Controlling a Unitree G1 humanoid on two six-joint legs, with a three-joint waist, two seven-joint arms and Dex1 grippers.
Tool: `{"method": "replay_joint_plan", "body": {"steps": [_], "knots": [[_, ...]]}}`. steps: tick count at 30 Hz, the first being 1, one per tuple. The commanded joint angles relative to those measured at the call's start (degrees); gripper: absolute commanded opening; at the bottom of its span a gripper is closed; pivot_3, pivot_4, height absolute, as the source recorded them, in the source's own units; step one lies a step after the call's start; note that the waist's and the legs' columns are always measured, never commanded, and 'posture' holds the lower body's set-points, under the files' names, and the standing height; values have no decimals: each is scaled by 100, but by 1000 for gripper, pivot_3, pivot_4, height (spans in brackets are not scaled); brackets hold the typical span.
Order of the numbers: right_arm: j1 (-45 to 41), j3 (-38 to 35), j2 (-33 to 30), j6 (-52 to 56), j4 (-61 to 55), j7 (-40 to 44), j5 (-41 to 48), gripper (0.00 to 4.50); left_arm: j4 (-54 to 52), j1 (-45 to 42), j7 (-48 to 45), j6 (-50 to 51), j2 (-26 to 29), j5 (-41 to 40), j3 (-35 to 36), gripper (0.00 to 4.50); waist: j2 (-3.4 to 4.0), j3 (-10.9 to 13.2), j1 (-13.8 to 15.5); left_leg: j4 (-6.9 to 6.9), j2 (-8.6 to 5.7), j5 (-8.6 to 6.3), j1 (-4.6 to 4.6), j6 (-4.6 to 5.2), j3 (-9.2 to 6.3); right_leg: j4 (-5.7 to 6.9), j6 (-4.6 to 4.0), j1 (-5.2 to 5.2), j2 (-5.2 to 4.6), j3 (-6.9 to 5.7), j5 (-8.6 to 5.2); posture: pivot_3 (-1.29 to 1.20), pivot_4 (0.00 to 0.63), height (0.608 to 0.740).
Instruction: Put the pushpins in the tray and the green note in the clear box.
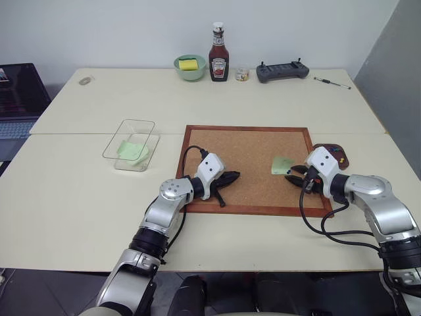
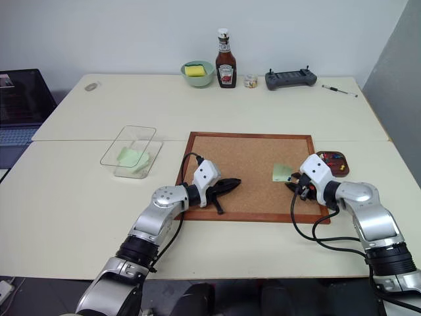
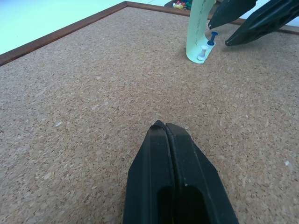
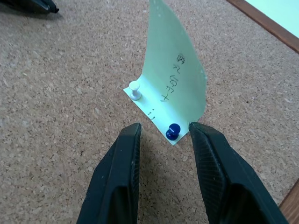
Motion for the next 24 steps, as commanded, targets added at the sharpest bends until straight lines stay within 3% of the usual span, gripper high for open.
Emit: {"method": "replay_joint_plan", "body": {"steps": [1, 5, 6, 7, 13, 24], "knots": [[-152, -38, 11, -131, 10, -6, -40, 1720, 14, 131, -2, 38, 25, 80, -91, 0, 0, 0, 0, 0, 0, 0, 0, 0, 0, 0, 0, 0, 0, 0, 0, 0, 150, 740], [-182, -69, 51, -123, 56, -25, -53, 1720, 9, 136, 1, 40, 22, 80, -92, 0, 0, 0, 0, 0, 0, 0, 0, 0, 0, 0, 0, 0, 0, 0, 0, 0, 150, 740], [-195, -79, 65, -120, 76, -51, -61, 1357, 10, 137, 1, 40, 21, 80, -93, 0, 0, 0, 0, 0, 0, 0, 0, 0, 0, 0, 0, 0, 0, 0, 0, 0, 150, 740], [-208, -86, 75, -116, 91, -66, -65, 1318, 11, 137, 1, 39, 21, 81, -93, 0, 0, 0, 0, 0, 0, 0, 0, 0, 0, 0, 0, 0, 0, 0, 0, 0, 150, 740], [-227, -94, 94, -65, 87, -68, -49, 85, 11, 139, -2, 39, 25, 83, -93, 0, 0, 0, 0, 0, 0, 0, 0, 0, -1, 0, 0, 0, 0, 0, 0, 0, 150, 740], [-195, -208, 51, -65, -72, -6, 51, 23, 21, 144, -9, 36, 37, 92, -93, 0, 0, 0, 0, 0, 0, 0, 0, 0, 0, 0, 0, 0, 0, 0, 0, 0, 150, 740]]}}
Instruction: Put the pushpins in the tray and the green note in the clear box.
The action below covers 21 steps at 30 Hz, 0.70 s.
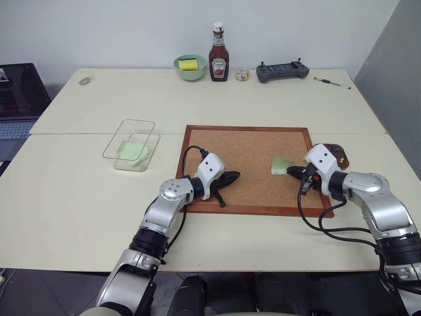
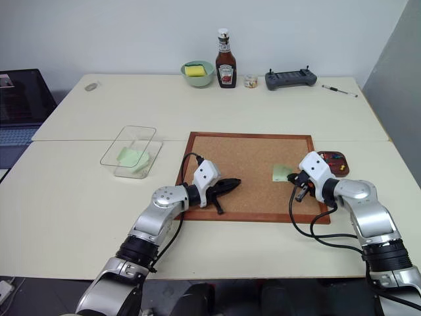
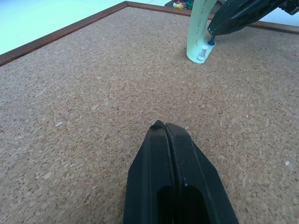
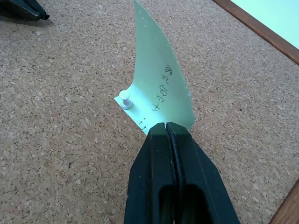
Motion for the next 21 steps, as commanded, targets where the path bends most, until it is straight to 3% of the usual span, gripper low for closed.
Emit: {"method": "replay_joint_plan", "body": {"steps": [1, 5, 15, 21], "knots": [[-21, -220, -71, -25, -236, 89, 161, 23, 39, 135, -13, 27, 37, 82, -92, 0, 0, 0, 0, 0, 0, 0, 0, 0, 0, 0, 0, 0, 0, 0, 0, 0, 150, 740], [58, -256, -115, 20, -329, 188, 244, 394, 40, 138, -14, 24, 36, 84, -93, 0, 0, 0, 0, 0, 0, 0, 0, 0, 0, 0, 0, 0, 0, 0, 0, 0, 150, 740], [-107, 31, -169, -245, -72, 163, -111, 2254, 59, 121, -8, 21, 30, 93, -89, 0, 0, 0, 0, 0, 0, 0, 0, 0, 1, 0, 0, 0, 0, 0, 0, 0, 150, 740], [-285, 113, -132, -386, 269, 168, -291, 2254, 52, 129, 1, 19, 36, 100, -81, 0, 0, 0, 0, 0, 0, 0, 0, 0, 0, 0, 0, 0, 0, 0, 0, 0, 150, 740]]}}
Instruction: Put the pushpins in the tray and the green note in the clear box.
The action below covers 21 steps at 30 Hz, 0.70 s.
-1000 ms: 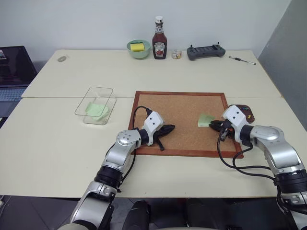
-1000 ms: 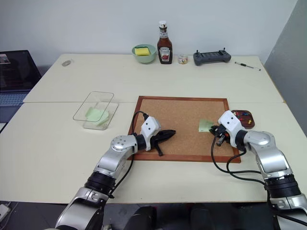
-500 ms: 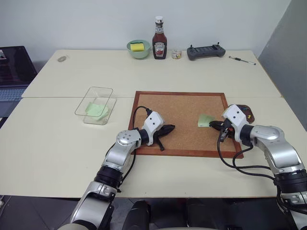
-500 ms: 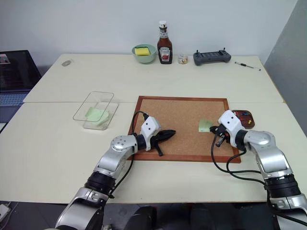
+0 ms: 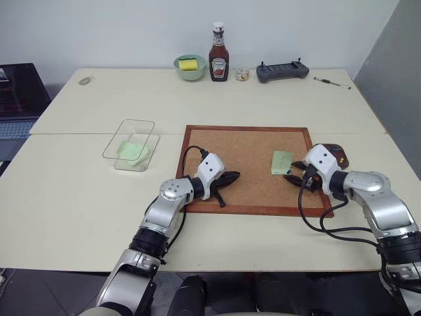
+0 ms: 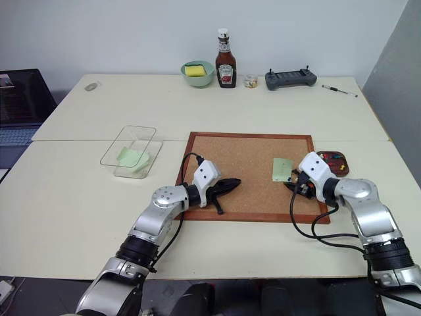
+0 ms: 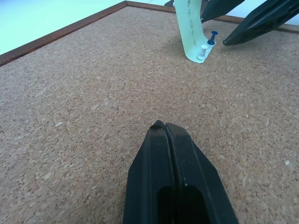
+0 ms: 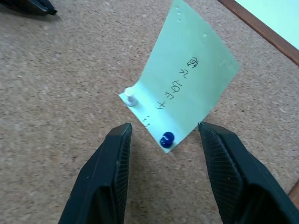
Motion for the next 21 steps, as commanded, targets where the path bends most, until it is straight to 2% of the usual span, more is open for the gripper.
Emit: {"method": "replay_joint_plan", "body": {"steps": [1, 4, 14, 21], "knots": [[-208, -2, -40, -192, 135, 19, -95, 2254, 46, 134, 6, 28, 37, 79, -79, 0, 0, 0, -1, 0, 0, 0, 0, 0, 1, 0, 0, 0, 0, 0, 0, 0, 150, 740], [-249, 4, -39, -233, 225, 33, -114, 2254, 39, 143, 12, 27, 35, 79, -77, 0, 0, 0, -1, 0, 0, 0, 0, 0, 0, 0, 0, 0, 0, 0, 0, 0, 150, 740], [-206, -29, -59, -223, 221, 64, -62, 136, 44, 145, 9, 19, 28, 83, -86, 0, 0, 0, -2, 0, 0, 0, 0, 0, 1, 0, 0, 0, 0, 1, 0, 0, 150, 740], [-167, -29, -75, -189, 133, 156, -23, 32, 44, 147, 8, 18, 28, 89, -90, 0, 0, 0, -1, 1, 0, 0, 0, 0, 1, 0, 0, 0, 0, 1, 0, 0, 150, 740]]}}
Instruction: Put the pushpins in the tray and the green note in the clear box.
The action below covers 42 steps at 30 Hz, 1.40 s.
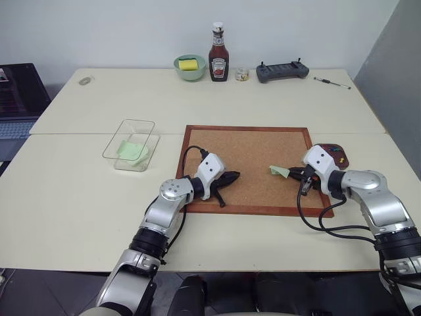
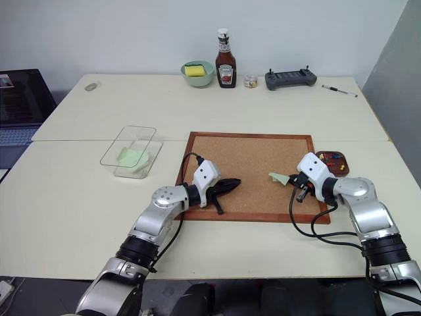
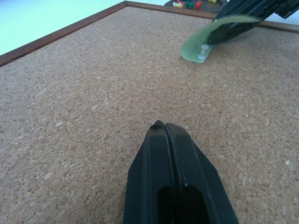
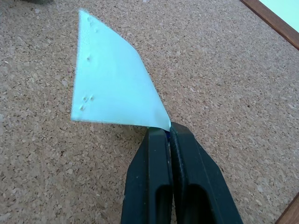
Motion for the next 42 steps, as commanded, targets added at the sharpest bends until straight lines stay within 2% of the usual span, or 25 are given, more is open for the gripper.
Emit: {"method": "replay_joint_plan", "body": {"steps": [1, 13, 14, 15, 20, 25, 32, 38, 42], "knots": [[-28, -126, -83, -28, -181, 37, 26, 32, 50, 141, -1, 22, 31, 80, -90, 0, 0, 0, 0, 0, 0, 0, 0, 0, 0, 0, 0, 0, 0, 0, 0, 0, 150, 740], [-19, -203, -89, 122, -257, 48, 126, 32, 51, 149, 8, 22, 23, 79, -88, 0, 0, 0, 0, 0, 0, 0, 0, 0, -1, 0, 0, 0, 0, 0, 0, 0, 150, 740], [-17, -199, -95, 148, -266, 64, 144, 473, 52, 150, 9, 21, 21, 78, -88, 0, 0, 0, 0, 0, 0, 0, 0, 0, -1, 0, 0, 0, 0, 0, 0, 0, 150, 740], [-7, -192, -103, 162, -279, 73, 148, 501, 55, 149, 9, 19, 20, 78, -88, 0, 0, 0, 0, 0, 0, 0, 0, 0, -1, 0, 0, 0, 0, 0, 0, 0, 150, 740], [18, -169, -159, 214, -324, 62, 102, 1486, 62, 142, 13, 16, 21, 82, -86, 0, 0, 0, 0, 0, 0, 0, 0, 0, 0, 0, 0, 0, 0, 0, 0, 0, 150, 740], [137, -284, -428, 342, -503, 251, 193, 1486, 59, 145, 18, 19, 26, 86, -83, 0, 0, 0, 4, 0, 0, 0, 0, 0, 0, 0, 0, 0, 0, 0, 0, 0, 150, 740], [559, -369, -876, 1009, -1355, 806, 689, 1486, 41, 165, 10, 18, 46, 91, -83, 0, 0, 0, -6, -1, 1, 0, 0, 0, 0, -1, 0, 0, 0, 0, 0, 0, 150, 740], [376, -332, -465, 1158, -1537, 550, 898, 1486, 43, 164, 5, 17, 29, 100, -91, 0, -1, 0, -12, -1, 1, 0, 0, 0, -1, -1, 0, 1, 0, 0, 0, 0, 150, 740], [43, -233, -171, 670, -1053, 245, 593, 1486, 43, 159, 8, 18, 29, 109, -90, 0, -1, 1, -13, 0, 1, 0, 0, 0, 0, -1, 0, 1, 0, -1, 0, 0, 150, 740]]}}
